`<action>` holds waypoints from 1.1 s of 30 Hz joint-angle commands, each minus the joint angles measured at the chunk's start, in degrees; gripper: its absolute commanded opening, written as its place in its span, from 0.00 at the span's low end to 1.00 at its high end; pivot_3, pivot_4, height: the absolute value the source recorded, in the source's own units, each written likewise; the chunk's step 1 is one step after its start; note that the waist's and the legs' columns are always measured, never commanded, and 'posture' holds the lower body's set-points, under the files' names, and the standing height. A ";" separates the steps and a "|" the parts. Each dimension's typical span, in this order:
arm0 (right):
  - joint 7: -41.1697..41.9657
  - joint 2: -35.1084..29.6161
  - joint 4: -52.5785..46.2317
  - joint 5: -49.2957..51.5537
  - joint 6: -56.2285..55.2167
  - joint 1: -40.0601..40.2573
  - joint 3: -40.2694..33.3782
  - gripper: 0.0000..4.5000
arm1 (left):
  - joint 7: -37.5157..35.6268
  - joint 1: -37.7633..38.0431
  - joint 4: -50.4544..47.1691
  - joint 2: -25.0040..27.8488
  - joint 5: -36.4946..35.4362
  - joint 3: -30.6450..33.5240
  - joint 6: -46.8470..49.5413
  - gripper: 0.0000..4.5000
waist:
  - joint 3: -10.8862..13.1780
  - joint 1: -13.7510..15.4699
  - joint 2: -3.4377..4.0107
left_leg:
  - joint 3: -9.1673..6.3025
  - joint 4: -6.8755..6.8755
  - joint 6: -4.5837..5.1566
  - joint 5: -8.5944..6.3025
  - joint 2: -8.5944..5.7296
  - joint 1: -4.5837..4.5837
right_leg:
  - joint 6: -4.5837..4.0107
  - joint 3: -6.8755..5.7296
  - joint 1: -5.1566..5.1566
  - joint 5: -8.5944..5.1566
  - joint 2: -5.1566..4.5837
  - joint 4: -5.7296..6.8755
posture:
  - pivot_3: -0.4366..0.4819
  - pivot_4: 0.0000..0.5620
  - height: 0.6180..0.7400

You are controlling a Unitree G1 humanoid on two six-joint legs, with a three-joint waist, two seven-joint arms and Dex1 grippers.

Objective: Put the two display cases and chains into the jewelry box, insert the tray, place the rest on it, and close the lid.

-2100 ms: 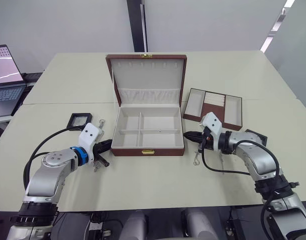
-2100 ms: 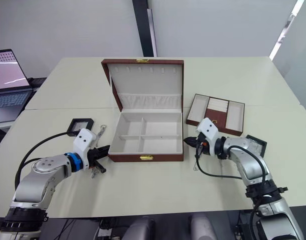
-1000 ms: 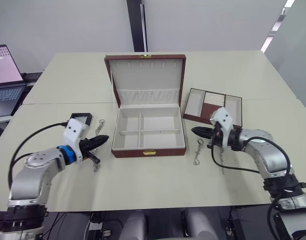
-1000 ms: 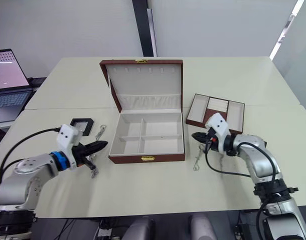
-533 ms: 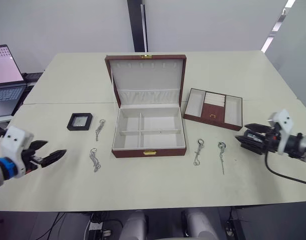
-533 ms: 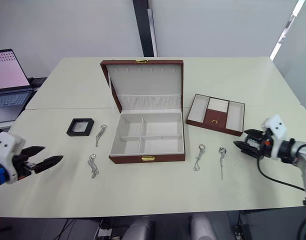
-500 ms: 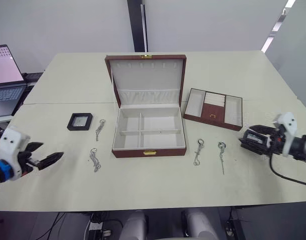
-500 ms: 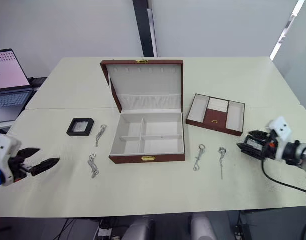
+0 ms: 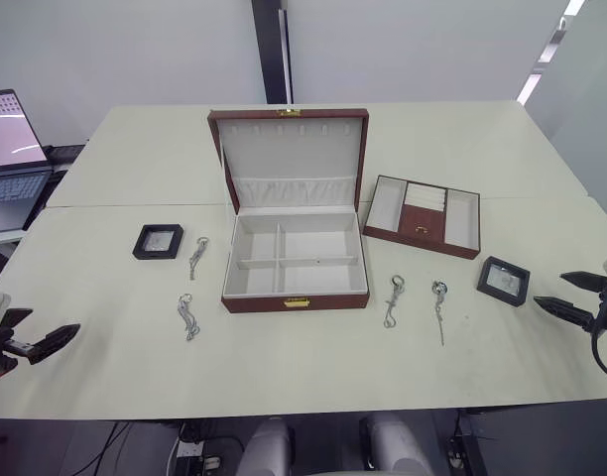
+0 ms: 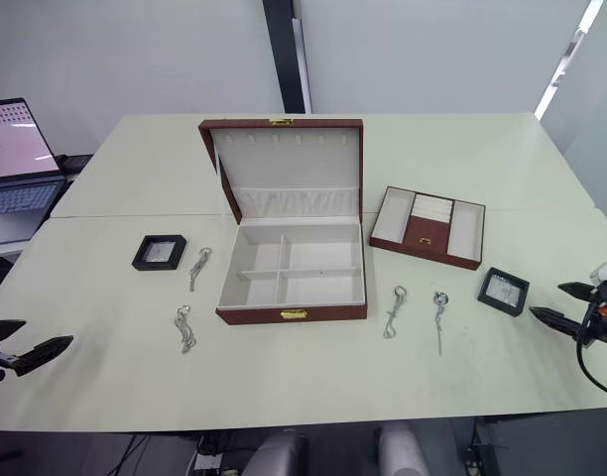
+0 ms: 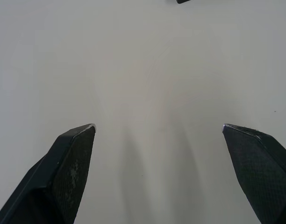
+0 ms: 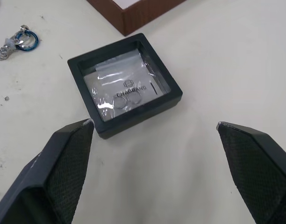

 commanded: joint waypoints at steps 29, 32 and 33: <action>-1.93 6.13 -27.21 12.58 11.54 -5.55 2.22 0.99 | -6.57 -14.36 4.13 6.53 5.95 -13.61 -7.20 1.00 | 0.00 -0.13 0.00 | -0.05 0.00 0.00 0.00 0.05 -0.01 | 0.00 -0.03 0.00 0.00 0.06 0.03 | 0.48 0.27 1.00; -3.52 8.73 -35.16 15.71 14.84 -7.41 4.92 0.99 | -9.70 -19.70 7.60 7.53 7.64 -18.77 -8.23 1.00 | 0.00 -0.03 0.00 | -0.07 0.01 0.00 0.00 0.07 -0.02 | 0.00 -0.05 0.00 0.00 0.08 0.05 | 0.48 0.27 1.00; -4.04 9.58 -37.88 16.48 15.68 -8.16 6.36 0.99 | -10.58 -22.54 9.51 7.59 8.78 -20.95 -9.43 1.00 | 0.00 0.02 0.00 | -0.08 0.01 0.00 0.00 0.05 -0.03 | 0.00 -0.06 -0.01 0.00 0.08 0.05 | 0.48 0.27 1.00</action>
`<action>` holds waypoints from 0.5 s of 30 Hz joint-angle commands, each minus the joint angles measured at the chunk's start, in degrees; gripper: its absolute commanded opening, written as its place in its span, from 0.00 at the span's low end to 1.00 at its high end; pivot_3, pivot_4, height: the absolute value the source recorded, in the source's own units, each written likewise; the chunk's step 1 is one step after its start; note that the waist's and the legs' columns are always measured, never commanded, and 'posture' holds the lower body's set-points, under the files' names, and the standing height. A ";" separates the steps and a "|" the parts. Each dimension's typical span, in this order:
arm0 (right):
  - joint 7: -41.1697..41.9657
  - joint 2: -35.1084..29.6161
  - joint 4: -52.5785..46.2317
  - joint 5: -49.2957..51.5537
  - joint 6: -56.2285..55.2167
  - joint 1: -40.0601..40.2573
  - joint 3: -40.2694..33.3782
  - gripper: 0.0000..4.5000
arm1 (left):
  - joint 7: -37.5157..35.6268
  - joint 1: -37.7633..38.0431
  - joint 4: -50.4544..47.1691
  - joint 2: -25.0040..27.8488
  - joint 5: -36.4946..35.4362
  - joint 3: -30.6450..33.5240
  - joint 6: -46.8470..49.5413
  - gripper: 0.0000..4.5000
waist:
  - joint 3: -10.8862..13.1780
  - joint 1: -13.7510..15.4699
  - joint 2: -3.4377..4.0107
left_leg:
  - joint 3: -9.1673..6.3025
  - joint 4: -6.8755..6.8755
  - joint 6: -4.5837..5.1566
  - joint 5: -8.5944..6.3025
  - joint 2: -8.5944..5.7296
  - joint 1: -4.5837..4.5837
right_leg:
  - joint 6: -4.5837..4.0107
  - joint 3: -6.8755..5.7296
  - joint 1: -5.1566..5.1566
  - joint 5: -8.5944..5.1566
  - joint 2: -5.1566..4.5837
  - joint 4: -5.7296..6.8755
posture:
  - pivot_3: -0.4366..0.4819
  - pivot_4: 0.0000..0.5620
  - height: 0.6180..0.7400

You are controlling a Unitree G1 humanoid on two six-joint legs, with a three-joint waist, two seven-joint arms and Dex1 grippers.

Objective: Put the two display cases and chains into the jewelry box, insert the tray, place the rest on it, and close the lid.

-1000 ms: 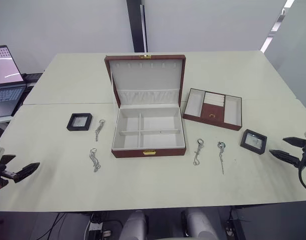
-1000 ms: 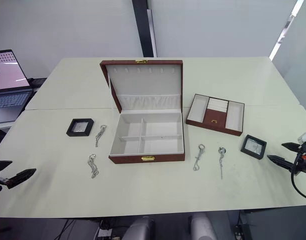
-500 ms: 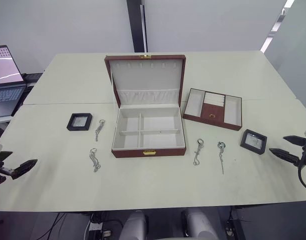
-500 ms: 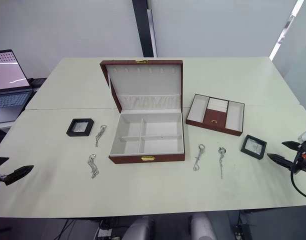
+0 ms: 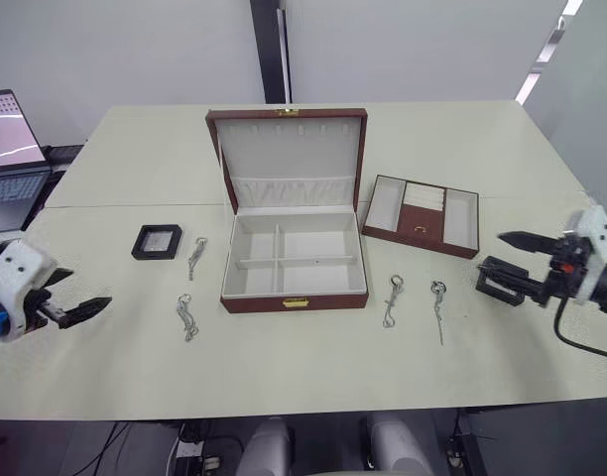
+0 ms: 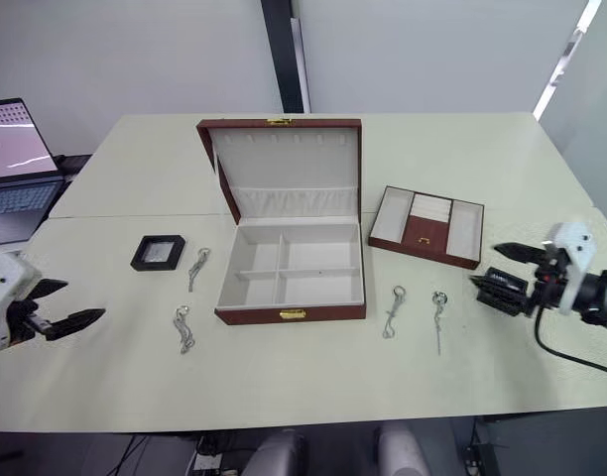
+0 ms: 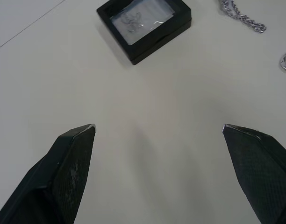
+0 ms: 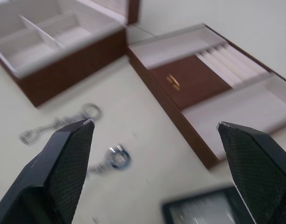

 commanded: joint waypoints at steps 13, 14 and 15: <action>-7.27 8.02 -22.22 3.86 4.84 -9.26 15.10 0.99 | -8.19 -39.11 34.41 -4.57 18.95 -24.85 -20.07 1.00 | 0.00 0.22 -0.05 | -0.21 0.11 0.00 0.00 -0.12 -0.19 | 0.01 -0.17 -0.08 0.00 0.01 0.01 | 0.48 0.27 1.00; -7.52 8.05 -22.52 3.47 4.56 -9.07 15.54 0.99 | -8.23 -40.45 36.01 -5.22 19.69 -25.61 -20.97 1.00 | 0.01 0.21 -0.07 | -0.24 0.11 0.00 0.00 -0.12 -0.20 | 0.01 -0.19 -0.08 0.00 0.01 0.01 | 0.48 0.27 1.00; -7.73 8.03 -22.81 3.26 4.36 -8.73 15.79 0.99 | -8.24 -41.46 37.40 -5.72 20.28 -26.15 -21.77 1.00 | 0.01 0.20 -0.08 | -0.28 0.11 0.00 0.00 -0.12 -0.24 | 0.01 -0.21 -0.09 0.00 0.01 0.01 | 0.48 0.27 1.00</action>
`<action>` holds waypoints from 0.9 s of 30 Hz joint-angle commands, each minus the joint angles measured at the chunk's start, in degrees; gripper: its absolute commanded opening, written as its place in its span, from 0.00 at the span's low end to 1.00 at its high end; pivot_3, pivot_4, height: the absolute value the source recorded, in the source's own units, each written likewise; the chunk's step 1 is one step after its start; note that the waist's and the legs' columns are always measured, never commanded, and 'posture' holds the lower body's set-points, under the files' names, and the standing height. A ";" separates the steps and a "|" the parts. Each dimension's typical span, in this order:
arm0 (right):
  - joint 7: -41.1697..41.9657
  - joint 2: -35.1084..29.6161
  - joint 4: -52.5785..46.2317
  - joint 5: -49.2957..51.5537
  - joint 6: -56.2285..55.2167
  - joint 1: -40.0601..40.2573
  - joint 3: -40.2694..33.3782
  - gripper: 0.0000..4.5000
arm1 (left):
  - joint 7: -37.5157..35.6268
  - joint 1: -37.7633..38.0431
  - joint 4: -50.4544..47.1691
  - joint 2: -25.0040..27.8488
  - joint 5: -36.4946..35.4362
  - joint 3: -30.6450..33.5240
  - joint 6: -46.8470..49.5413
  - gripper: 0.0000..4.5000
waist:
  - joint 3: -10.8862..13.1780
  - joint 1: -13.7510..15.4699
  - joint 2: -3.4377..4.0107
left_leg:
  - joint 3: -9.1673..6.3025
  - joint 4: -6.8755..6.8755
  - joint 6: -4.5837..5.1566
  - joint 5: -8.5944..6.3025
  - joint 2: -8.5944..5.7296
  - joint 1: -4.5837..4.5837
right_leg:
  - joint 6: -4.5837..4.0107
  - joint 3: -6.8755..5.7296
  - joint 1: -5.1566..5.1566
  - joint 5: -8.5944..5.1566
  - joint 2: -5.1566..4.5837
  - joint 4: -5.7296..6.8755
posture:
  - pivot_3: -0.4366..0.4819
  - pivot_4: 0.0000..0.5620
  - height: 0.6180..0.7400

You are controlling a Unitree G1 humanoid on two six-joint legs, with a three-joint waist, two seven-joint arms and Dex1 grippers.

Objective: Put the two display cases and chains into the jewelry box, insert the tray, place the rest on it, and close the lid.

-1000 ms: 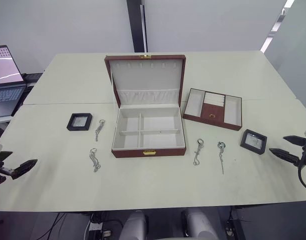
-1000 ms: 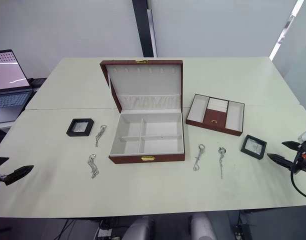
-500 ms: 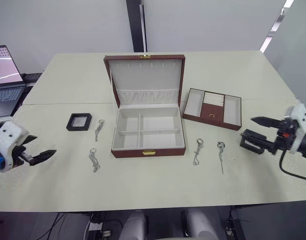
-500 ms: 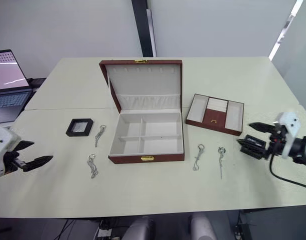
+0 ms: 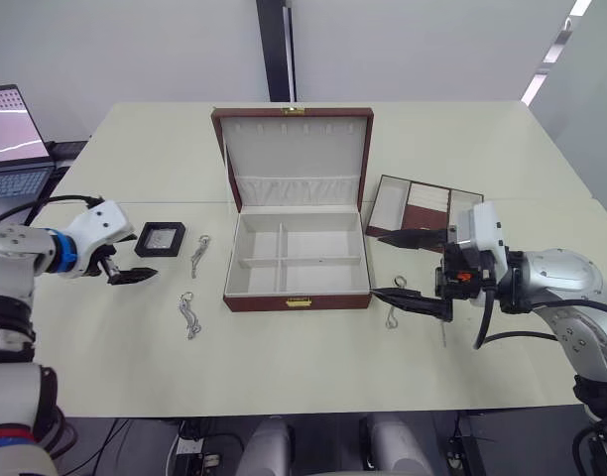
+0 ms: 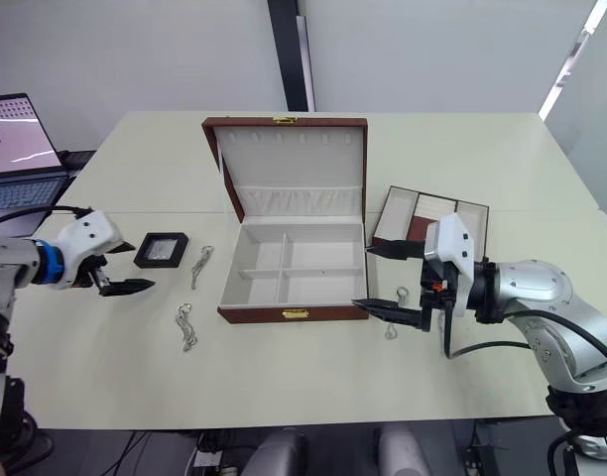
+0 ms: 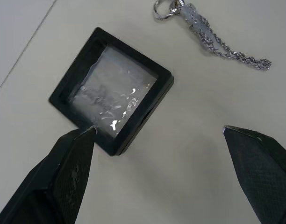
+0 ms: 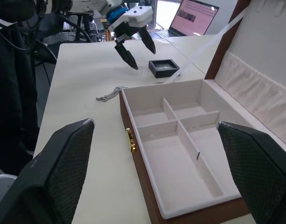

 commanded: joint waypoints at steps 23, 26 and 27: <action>-4.83 -0.11 -6.41 -0.59 -1.21 3.98 -0.35 1.00 | 2.05 -7.09 12.55 -2.14 7.30 -2.87 -4.08 0.40 | 0.01 -0.55 -0.04 | -0.23 0.10 0.01 0.01 -0.02 -0.15 | 0.00 -0.15 -0.08 0.00 0.02 0.07 | 0.48 0.27 1.00; -4.95 -0.04 -6.17 -0.65 -1.30 3.89 -0.24 1.00 | 2.20 -7.08 12.56 -2.17 7.31 -2.66 -3.65 0.19 | 0.01 -0.55 -0.04 | -0.23 0.10 0.01 0.01 -0.03 -0.15 | 0.00 -0.15 -0.08 0.00 0.01 0.07 | 0.48 0.27 1.00; -4.95 -0.05 -6.07 -0.69 -1.37 3.89 -0.21 1.00 | 2.23 -7.07 12.54 -2.17 7.31 -2.58 -3.56 0.13 | 0.01 -0.54 -0.04 | -0.23 0.10 0.01 0.01 -0.03 -0.15 | 0.00 -0.15 -0.07 0.00 0.01 0.07 | 0.48 0.27 1.00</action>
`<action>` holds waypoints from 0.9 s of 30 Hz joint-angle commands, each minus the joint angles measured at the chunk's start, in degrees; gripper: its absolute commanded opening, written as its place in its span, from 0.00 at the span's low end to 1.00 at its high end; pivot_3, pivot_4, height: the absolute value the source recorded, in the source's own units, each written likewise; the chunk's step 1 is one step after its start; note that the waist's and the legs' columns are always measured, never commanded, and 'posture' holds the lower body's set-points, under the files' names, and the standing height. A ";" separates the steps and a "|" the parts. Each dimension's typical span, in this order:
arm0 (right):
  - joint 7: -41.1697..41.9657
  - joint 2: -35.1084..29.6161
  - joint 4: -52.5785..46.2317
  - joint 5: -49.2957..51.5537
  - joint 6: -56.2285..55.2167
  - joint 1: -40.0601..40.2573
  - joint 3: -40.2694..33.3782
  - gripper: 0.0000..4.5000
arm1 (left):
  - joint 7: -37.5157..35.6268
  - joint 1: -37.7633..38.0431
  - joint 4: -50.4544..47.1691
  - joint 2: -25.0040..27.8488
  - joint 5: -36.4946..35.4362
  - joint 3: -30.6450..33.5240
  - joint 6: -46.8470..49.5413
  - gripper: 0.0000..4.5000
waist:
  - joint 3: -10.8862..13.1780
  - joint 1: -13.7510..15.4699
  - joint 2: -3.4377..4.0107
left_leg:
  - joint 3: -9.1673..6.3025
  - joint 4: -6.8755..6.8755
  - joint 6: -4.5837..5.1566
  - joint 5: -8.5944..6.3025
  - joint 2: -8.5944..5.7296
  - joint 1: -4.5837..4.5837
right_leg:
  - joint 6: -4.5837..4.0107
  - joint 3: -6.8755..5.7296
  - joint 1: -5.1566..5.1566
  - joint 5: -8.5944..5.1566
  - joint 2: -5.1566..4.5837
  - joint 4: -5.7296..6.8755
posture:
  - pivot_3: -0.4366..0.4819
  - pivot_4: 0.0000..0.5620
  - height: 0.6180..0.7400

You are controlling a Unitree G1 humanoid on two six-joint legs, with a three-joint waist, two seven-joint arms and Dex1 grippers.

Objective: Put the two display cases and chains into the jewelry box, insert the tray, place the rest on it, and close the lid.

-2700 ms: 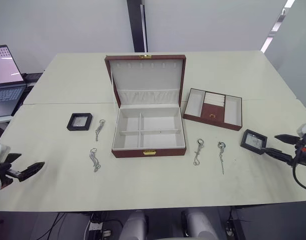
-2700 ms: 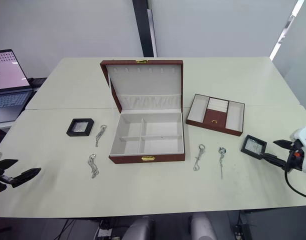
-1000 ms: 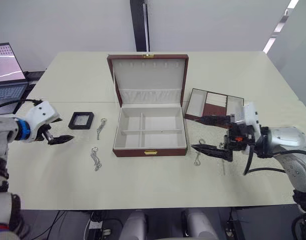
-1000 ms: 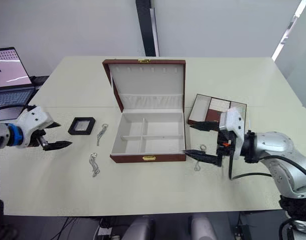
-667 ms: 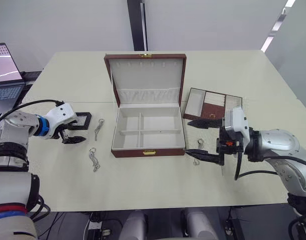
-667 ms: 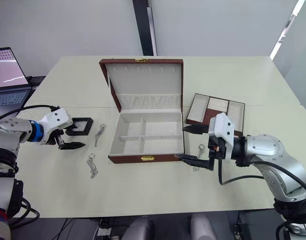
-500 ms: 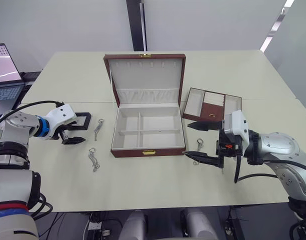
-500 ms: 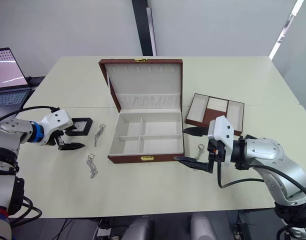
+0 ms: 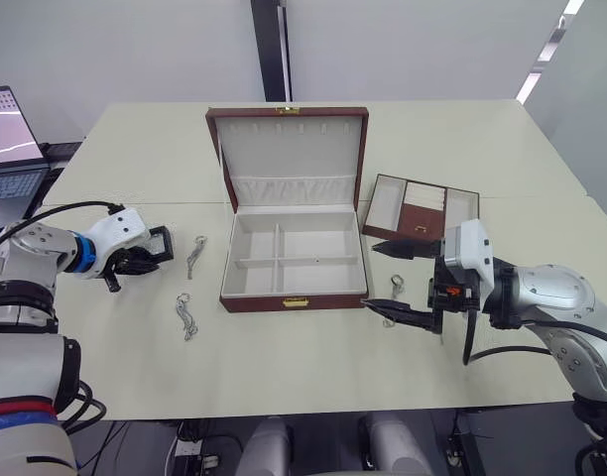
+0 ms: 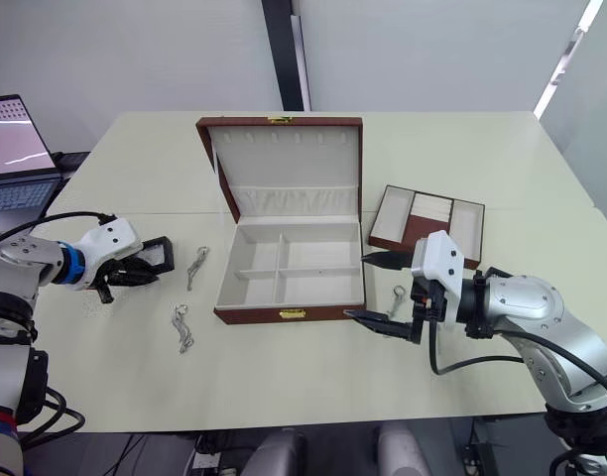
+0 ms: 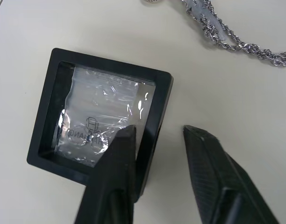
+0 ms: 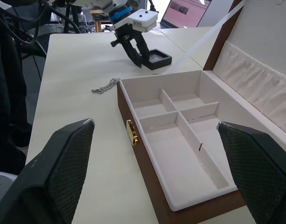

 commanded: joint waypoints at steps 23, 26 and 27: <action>0.19 -1.67 0.35 2.49 -0.56 0.87 -6.79 1.00 | -11.88 3.60 -22.44 6.80 -5.80 3.45 9.70 0.01 | 0.00 -0.47 0.00 | -0.06 0.07 0.00 0.00 0.01 -0.10 | 0.00 -0.03 -0.01 0.00 0.00 -0.01 | 0.48 0.27 1.00; -0.15 -2.32 0.66 2.79 -0.35 2.75 -9.22 1.00 | -15.15 6.62 -34.14 8.55 -8.70 4.59 17.96 0.01 | 0.00 -0.44 0.00 | -0.08 0.05 0.00 0.00 0.02 -0.11 | 0.00 -0.02 0.00 0.00 0.00 -0.01 | 0.48 0.27 1.00; -0.35 -2.52 0.78 2.66 -0.44 3.72 -10.06 1.00 | -16.70 7.69 -38.84 9.19 -9.92 4.71 21.30 0.01 | 0.00 -0.43 0.00 | -0.07 0.06 0.00 0.00 0.02 -0.10 | 0.00 -0.01 0.01 0.00 0.00 0.00 | 0.48 0.27 1.00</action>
